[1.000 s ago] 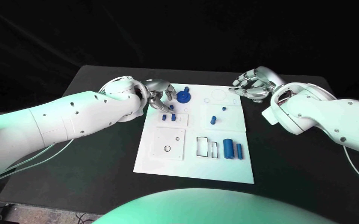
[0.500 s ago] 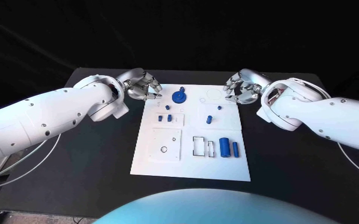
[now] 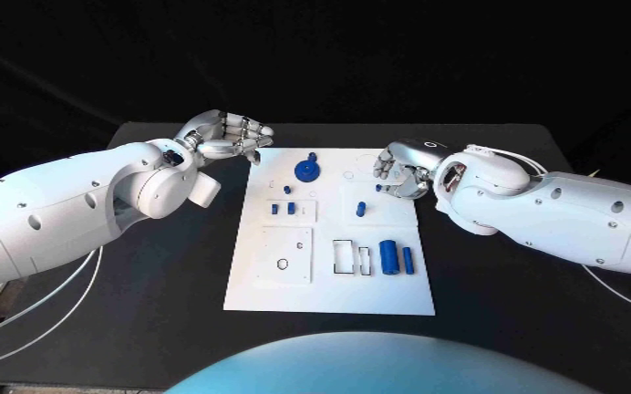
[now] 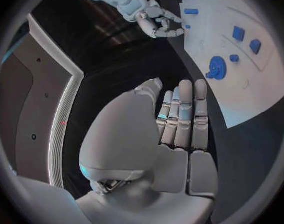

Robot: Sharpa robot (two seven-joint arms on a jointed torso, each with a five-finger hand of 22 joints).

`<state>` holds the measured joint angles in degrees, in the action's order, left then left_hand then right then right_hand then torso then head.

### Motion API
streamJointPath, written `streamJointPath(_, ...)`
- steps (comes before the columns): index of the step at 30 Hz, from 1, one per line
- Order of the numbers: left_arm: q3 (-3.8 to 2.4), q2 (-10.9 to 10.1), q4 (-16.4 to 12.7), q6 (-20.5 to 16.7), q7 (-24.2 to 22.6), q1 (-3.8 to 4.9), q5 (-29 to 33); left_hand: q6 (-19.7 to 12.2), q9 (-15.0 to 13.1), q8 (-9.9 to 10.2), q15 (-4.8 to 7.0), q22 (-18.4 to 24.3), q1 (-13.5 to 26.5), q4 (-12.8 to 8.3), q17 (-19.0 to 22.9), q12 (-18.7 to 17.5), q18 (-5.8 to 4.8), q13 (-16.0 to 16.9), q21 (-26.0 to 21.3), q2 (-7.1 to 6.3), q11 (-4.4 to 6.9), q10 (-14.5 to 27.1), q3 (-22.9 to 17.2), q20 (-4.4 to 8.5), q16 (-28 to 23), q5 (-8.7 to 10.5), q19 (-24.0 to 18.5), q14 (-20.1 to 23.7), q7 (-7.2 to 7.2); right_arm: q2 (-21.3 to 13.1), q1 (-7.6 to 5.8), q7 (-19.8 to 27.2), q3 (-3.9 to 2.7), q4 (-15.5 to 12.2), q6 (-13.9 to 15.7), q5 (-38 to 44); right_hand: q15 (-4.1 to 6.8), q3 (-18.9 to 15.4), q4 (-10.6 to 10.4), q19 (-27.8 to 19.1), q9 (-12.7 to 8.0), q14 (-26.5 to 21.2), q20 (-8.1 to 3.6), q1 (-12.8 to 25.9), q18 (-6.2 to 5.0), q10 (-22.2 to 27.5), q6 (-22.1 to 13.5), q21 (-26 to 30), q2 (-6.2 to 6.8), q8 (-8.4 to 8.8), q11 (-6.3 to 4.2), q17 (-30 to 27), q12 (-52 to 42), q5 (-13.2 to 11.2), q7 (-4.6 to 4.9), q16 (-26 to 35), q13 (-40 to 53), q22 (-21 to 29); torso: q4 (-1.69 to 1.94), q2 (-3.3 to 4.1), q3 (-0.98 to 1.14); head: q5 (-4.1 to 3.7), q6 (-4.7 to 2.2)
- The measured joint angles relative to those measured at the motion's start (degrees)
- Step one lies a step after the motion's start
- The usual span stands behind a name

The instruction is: Assemble the parts on the task board

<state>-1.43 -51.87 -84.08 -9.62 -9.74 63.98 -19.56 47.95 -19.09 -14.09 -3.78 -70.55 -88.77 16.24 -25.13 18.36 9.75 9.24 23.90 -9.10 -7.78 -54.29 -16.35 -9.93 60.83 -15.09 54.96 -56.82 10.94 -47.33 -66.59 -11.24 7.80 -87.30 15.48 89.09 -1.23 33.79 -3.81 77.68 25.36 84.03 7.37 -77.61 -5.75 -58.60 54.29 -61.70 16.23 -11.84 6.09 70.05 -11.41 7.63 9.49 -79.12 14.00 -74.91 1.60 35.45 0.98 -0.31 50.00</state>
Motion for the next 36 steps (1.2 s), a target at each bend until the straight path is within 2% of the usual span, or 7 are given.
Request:
streamJointPath(6,0.0,-0.71,-0.9,0.53,-1.51,-0.02,4.62,0.0,0.14,-0.13,0.0,0.27,0.12,-0.35,0.29,0.0,0.0,-0.23,-0.28,-0.13,0.0,0.0,-1.07,0.0,-0.38,-0.03,0.0,0.0,0.0,1.23,0.41,-0.59,0.05,0.79,-0.81,2.34,0.0,0.17,0.17,0.51,-0.07,0.0,0.11,0.03,0.01,0.0,0.06,-0.99,-0.03,0.0,0.0,0.47,0.23,0.0,0.05,-0.35,-0.19,0.0,0.03,0.0,-0.01,-0.06,0.0)
streamJointPath(12,0.01,-1.18,-1.22,1.09,-2.21,-0.03,6.56,-0.01,0.14,-0.32,0.0,0.33,0.35,-0.51,0.34,0.0,0.0,-0.23,-0.28,-0.35,0.0,0.0,-1.22,0.0,-0.38,-0.42,0.0,0.0,0.0,2.2,0.7,-1.03,0.08,1.63,-1.04,3.67,0.0,0.64,0.64,1.03,-0.13,0.0,0.21,0.48,0.01,-0.21,0.59,-2.33,-0.48,0.0,0.19,1.16,0.23,0.0,0.11,-0.92,-0.5,0.01,0.03,0.0,-0.04,-0.05,0.0)
streamJointPath(22,0.01,-1.7,-1.67,1.66,-2.51,-0.03,7.99,-0.01,0.2,-0.32,0.0,0.44,0.65,-0.51,0.44,0.0,0.0,-0.38,-0.27,-0.65,0.0,0.01,-1.54,0.0,-0.6,-0.42,0.0,0.0,0.01,3.06,1.32,-1.66,0.15,2.77,-1.11,5.68,0.0,2.68,1.89,2.16,-0.26,0.0,-0.11,1.33,0.06,-2.16,2.02,-5.01,-1.33,0.0,-0.31,2.27,0.69,-0.89,-0.28,-1.82,-1.23,-0.04,0.08,0.01,-0.08,0.07,0.0)
streamJointPath(24,0.01,-1.81,-1.7,1.71,-2.51,-0.03,8.1,-0.01,0.2,-0.32,0.0,0.46,0.65,-0.51,0.46,0.0,-0.01,-0.38,-0.27,-0.65,0.0,0.01,-1.53,0.0,-0.6,-0.42,0.01,0.0,0.01,3.06,1.39,-1.82,0.16,2.9,-1.15,6.13,0.0,2.98,2.07,2.56,-0.26,0.0,-0.09,1.37,0.93,-2.62,2.16,-5.54,-1.38,0.0,-0.26,2.44,0.69,-0.89,-0.42,-2.03,-1.28,-0.04,0.07,0.01,-0.07,0.07,0.0)
streamJointPath(36,0.01,-2.11,-1.72,1.84,-2.36,-0.02,8.45,-0.01,0.27,-0.32,-0.01,0.46,0.65,-0.51,0.45,0.0,-0.01,-0.38,-0.49,-0.65,0.0,0.01,-1.53,0.0,-0.6,-0.42,0.01,0.0,0.01,3.17,1.66,-2.51,0.08,2.96,-1.29,8.41,0.01,3.55,2.64,3.17,-0.26,0.0,-0.29,1.37,0.93,-3.42,2.92,-7.17,-1.38,-0.34,-0.47,3.01,0.7,-0.89,-0.77,-2.32,-1.49,-0.03,-0.03,-0.05,0.07,0.14,0.0)
